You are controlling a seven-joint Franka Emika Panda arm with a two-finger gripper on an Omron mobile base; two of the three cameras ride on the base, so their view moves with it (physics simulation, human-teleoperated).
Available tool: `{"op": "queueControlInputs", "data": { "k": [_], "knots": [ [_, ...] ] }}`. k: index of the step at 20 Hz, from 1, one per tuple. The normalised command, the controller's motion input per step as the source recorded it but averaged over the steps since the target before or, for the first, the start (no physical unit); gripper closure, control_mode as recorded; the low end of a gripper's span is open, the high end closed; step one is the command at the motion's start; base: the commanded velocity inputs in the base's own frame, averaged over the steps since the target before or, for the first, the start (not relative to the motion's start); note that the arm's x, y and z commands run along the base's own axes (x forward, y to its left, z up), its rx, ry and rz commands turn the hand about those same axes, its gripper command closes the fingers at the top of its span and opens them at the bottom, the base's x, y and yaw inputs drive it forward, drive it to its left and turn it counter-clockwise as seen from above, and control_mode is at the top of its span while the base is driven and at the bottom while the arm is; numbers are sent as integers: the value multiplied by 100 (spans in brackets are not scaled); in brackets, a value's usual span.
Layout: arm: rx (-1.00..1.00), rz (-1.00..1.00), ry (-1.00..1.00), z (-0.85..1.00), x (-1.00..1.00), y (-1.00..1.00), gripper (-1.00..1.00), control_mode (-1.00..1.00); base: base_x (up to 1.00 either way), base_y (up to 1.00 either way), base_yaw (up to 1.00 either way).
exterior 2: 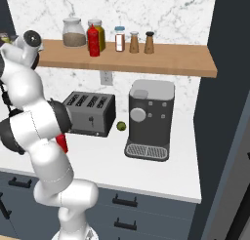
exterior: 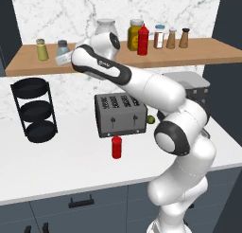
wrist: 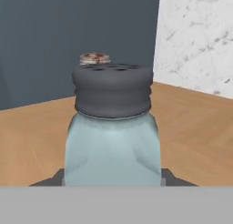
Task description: Put the shaker and condiment bottle from the counter next to their counterparts in the cabinet.
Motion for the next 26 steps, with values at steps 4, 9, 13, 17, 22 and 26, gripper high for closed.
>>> {"op": "queueControlInputs", "data": {
  "k": [4,9,13,17,22,26],
  "knots": [
    [8,1,8,0,28,9,100,-100,0,0,0],
    [1,3,3,-10,19,9,100,-100,0,0,0],
    [0,2,0,-17,16,18,100,-100,0,0,0],
    [0,1,0,-14,15,18,100,-100,0,0,0],
    [0,0,0,-14,9,10,100,-100,0,0,0],
    [-2,0,0,-22,5,4,100,-100,0,0,0]
  ]
}}
